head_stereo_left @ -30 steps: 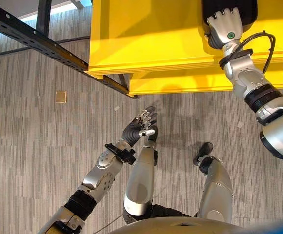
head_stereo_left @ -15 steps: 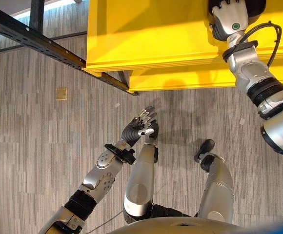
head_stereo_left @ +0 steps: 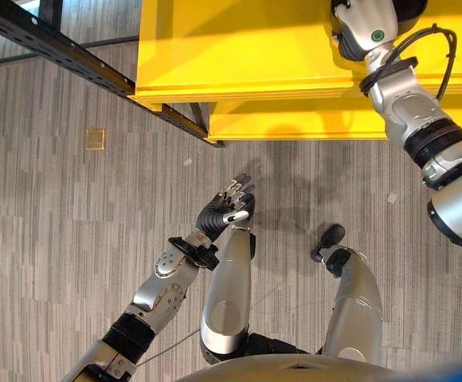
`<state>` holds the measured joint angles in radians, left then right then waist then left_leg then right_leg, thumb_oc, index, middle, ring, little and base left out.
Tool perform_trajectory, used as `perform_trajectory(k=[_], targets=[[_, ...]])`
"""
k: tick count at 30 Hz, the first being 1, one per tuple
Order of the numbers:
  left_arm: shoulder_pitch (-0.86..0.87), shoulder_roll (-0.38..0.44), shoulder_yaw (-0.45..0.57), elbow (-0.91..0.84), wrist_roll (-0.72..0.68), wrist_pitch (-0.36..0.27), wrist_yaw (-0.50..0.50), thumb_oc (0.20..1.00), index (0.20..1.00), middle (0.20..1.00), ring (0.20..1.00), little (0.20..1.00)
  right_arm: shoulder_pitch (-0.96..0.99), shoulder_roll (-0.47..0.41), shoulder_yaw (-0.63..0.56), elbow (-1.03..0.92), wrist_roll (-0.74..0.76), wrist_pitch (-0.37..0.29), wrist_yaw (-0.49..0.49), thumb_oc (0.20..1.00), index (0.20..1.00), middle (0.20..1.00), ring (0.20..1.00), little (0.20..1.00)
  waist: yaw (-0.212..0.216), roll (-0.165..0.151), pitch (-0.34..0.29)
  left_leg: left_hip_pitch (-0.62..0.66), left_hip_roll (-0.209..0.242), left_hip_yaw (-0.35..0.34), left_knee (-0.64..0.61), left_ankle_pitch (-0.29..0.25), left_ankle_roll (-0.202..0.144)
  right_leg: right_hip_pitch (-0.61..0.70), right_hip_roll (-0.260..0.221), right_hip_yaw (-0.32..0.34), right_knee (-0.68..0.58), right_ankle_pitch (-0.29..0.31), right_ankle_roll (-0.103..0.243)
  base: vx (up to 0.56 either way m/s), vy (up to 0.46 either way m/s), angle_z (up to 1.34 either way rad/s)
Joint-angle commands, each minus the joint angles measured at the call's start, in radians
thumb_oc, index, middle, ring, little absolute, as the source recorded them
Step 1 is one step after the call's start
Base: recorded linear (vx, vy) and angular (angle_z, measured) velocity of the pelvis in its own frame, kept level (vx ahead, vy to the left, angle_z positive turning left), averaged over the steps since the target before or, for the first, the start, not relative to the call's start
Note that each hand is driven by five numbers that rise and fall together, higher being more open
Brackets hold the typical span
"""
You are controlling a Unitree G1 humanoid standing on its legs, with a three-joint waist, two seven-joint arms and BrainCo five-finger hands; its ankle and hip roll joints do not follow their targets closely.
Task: Move parts from the plastic box to the shelf.
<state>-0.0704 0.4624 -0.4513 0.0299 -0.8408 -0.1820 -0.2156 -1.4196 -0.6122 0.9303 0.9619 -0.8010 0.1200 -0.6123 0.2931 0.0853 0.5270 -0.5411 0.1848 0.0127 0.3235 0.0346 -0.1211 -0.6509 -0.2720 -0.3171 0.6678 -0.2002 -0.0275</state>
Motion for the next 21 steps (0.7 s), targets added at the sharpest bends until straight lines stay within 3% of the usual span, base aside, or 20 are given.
perform_trajectory(k=[1,8,17,21], targets=[[0.030,0.043,-0.024,-0.099,0.003,-0.047,-0.025,1.000,1.000,1.000,1.000,1.000,-0.146,-0.028,0.043,-0.039,-0.038,-0.002,-0.061,0.200,0.200,0.200,0.200,0.200,0.033,-0.021,-0.007,-0.015,0.070,0.019,0.111,-0.089,0.028,0.060,-0.055,-0.027,0.034,0.002,0.109,0.01,-0.047,0.00],[0.038,0.050,-0.018,-0.090,0.007,-0.052,-0.041,1.000,1.000,1.000,1.000,1.000,-0.156,-0.029,0.050,-0.036,-0.054,-0.015,-0.067,0.200,0.200,0.200,0.200,0.200,0.039,-0.024,-0.007,-0.034,0.073,0.008,0.126,-0.090,0.030,0.050,-0.053,-0.033,0.058,-0.010,0.102,0.01,-0.040,0.01],[0.041,0.060,-0.010,-0.075,0.012,-0.066,-0.060,1.000,1.000,1.000,1.000,1.000,-0.146,-0.031,0.060,-0.019,-0.036,0.032,-0.055,0.200,0.200,0.200,0.200,0.200,0.042,-0.026,-0.007,-0.048,0.079,0.000,0.137,-0.090,0.031,0.041,-0.048,-0.035,0.077,-0.023,0.096,0.00,-0.045,0.02],[0.042,0.064,-0.012,-0.075,0.006,-0.070,-0.066,1.000,1.000,1.000,1.000,1.000,-0.147,-0.039,0.066,0.011,-0.058,0.023,-0.070,0.200,0.200,0.200,0.200,0.200,0.041,-0.023,-0.007,-0.053,0.082,-0.004,0.139,-0.084,0.031,0.036,-0.045,-0.033,0.082,-0.027,0.092,-0.01,-0.036,0.00]])
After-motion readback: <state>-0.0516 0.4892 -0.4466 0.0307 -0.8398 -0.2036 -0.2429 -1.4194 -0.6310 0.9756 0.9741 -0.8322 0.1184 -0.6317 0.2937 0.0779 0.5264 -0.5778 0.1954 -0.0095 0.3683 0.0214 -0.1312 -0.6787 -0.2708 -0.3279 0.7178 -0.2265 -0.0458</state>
